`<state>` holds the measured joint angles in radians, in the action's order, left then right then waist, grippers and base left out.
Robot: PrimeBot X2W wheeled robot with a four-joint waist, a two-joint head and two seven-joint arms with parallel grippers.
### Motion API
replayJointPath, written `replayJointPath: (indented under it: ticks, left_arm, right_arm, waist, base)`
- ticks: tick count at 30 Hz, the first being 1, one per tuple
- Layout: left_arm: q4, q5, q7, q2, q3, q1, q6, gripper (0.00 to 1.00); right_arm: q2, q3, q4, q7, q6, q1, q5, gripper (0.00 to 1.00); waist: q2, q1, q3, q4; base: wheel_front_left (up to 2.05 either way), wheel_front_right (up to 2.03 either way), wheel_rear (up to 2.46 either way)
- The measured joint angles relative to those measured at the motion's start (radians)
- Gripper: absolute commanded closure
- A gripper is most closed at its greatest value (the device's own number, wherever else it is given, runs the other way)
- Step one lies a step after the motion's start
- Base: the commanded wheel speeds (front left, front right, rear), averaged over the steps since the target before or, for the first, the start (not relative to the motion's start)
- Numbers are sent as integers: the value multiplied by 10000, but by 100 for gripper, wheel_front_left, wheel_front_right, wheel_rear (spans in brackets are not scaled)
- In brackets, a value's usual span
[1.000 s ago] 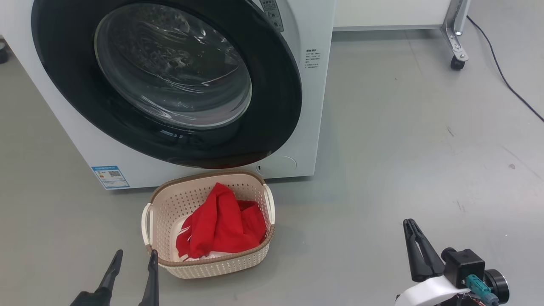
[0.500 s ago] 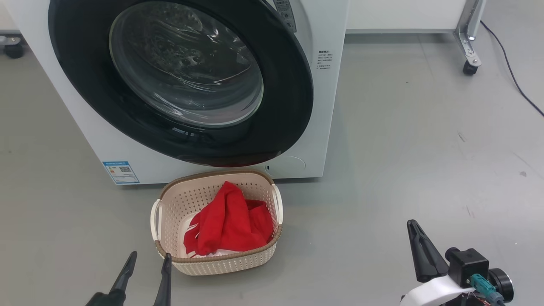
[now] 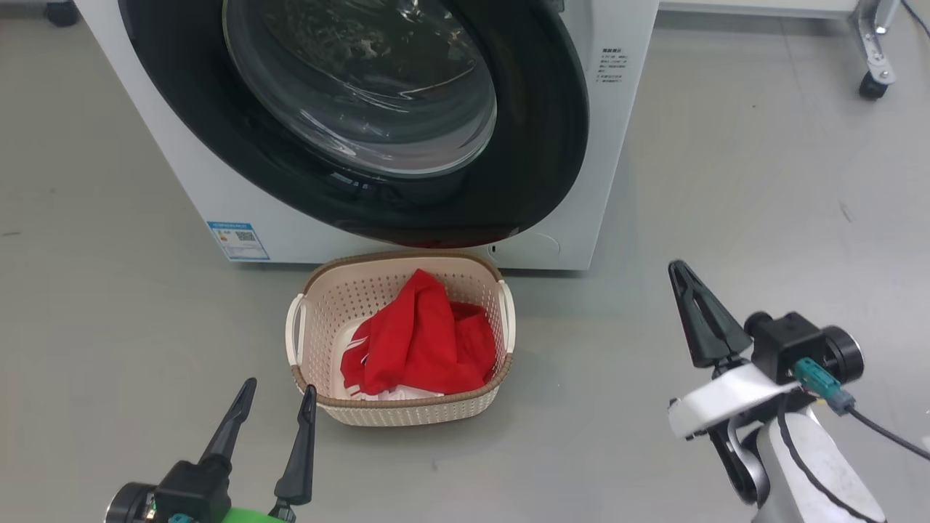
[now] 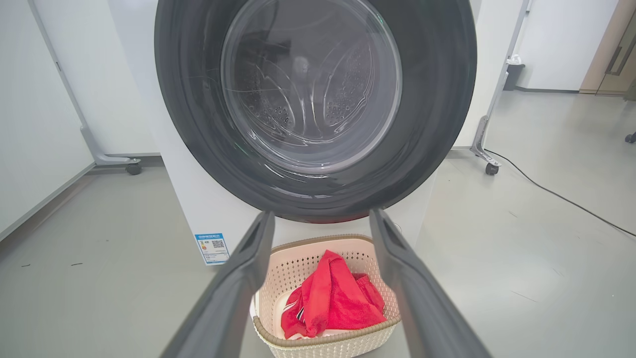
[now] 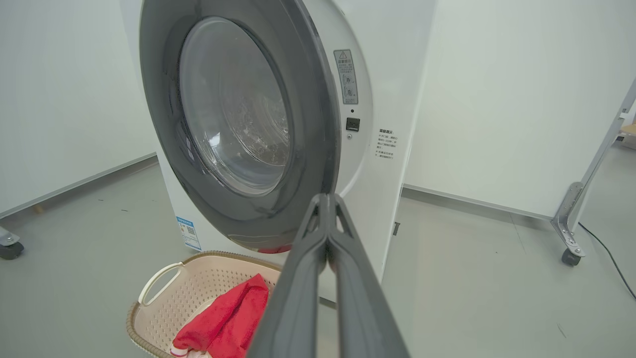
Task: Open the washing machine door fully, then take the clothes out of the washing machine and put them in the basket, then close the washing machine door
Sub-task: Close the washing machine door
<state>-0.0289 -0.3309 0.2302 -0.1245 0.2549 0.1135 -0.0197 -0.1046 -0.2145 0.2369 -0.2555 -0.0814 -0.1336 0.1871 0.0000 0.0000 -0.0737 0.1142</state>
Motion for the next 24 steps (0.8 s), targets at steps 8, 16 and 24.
replayJointPath:
  ticks: [8, 16, 24]
  left_arm:
    - [184, 58, 15, 169, 88, -646, 151, 0]
    - [217, 58, 100, 299, 215, -1360, 253, 0]
    - [111, 56, 180, 456, 322, -1758, 351, 0]
  right_arm:
    - [77, -360, 288, 407, -232, -2134, 71, 100]
    - [86, -447, 907, 719, -311, -4115, 153, 100]
    - [21, -617, 1708, 934, -351, -5631, 176, 100]
  waist:
    - [0, 0, -781, 469]
    - [0, 0, -1571, 953]
    - [0, 1, -2209, 1398]
  base:
    - [0, 0, 0]
    - [0, 0, 0]
    - [0, 0, 0]
